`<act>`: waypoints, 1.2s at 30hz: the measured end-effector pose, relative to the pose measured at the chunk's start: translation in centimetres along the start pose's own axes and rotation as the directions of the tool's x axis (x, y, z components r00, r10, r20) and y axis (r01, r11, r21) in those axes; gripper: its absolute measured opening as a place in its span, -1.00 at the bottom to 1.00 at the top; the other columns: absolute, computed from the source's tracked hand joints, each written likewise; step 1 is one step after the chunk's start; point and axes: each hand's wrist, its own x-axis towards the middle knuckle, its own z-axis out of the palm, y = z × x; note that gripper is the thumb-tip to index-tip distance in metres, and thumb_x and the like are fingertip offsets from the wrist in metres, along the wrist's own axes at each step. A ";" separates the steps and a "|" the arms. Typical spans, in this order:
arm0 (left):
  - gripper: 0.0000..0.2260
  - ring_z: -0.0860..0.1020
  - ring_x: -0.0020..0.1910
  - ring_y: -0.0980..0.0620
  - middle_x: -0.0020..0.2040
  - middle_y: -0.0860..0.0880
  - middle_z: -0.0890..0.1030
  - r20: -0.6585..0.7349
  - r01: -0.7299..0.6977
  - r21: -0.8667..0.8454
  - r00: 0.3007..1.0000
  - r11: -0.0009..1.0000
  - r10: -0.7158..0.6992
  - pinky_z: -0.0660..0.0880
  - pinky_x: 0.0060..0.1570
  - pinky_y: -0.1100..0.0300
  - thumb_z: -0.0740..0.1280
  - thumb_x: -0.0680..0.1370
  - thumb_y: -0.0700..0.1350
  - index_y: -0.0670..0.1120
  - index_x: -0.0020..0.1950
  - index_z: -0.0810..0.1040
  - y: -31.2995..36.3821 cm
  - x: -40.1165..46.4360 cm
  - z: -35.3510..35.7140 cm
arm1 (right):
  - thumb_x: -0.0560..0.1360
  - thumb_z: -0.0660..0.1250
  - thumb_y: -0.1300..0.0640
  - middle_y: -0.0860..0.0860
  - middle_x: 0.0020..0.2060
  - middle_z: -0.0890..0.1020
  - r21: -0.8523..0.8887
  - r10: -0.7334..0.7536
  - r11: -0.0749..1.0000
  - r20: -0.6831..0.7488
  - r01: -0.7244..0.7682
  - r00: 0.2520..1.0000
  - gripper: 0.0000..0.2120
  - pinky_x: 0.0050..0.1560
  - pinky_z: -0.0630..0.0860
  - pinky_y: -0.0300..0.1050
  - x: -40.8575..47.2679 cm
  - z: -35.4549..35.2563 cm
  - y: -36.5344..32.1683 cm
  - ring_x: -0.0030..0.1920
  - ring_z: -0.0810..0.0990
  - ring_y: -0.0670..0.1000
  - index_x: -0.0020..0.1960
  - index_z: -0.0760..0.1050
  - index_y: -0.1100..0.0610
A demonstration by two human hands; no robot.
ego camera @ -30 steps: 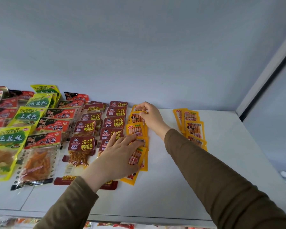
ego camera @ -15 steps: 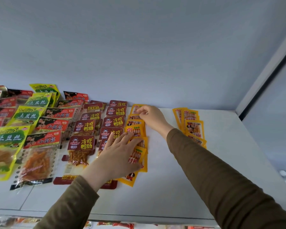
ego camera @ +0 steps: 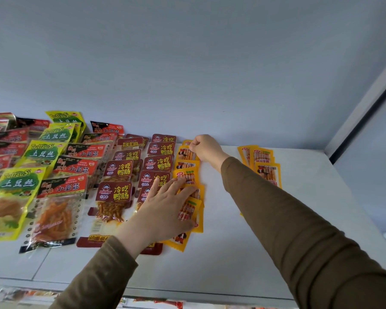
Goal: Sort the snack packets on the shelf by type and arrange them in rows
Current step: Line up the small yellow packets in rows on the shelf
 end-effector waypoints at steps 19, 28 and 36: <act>-0.23 -0.18 0.67 0.01 0.70 0.08 -0.12 -0.123 0.013 0.061 0.992 0.998 -0.005 -0.35 0.57 -0.19 0.11 0.56 0.46 0.22 0.66 -0.09 -0.2 -0.4 1.0 | 0.61 0.32 0.05 -0.07 -0.06 0.59 -0.146 -0.045 0.988 -0.002 0.044 0.999 -0.95 -0.03 0.41 -0.10 -2.7 0.3 1.4 0.04 0.59 0.05 0.00 0.50 0.01; -0.16 -0.17 0.67 0.00 0.69 0.08 -0.17 -0.201 0.084 0.016 0.976 0.996 -0.079 -0.31 0.57 -0.24 -0.13 0.44 0.60 0.29 0.61 -0.30 -0.4 -1.3 2.9 | 0.63 0.31 0.08 -0.08 -0.06 0.56 0.053 -0.039 0.998 -0.091 0.044 0.995 -0.89 -0.08 0.38 -0.16 -3.4 -0.2 1.9 -0.04 0.54 -0.02 0.14 0.52 0.05; -0.04 -0.36 0.63 -0.01 0.68 0.05 -0.26 -0.177 0.124 0.056 0.978 0.991 -0.113 -0.35 0.58 -0.13 -0.15 0.40 0.60 0.12 0.68 -0.13 -1.4 -2.0 1.2 | 0.69 0.13 0.08 0.06 -0.23 0.68 -0.089 0.073 0.994 0.089 -0.065 0.993 -0.83 -0.17 0.70 0.04 -9.5 -1.3 2.8 -0.28 0.72 0.04 -0.04 0.43 0.03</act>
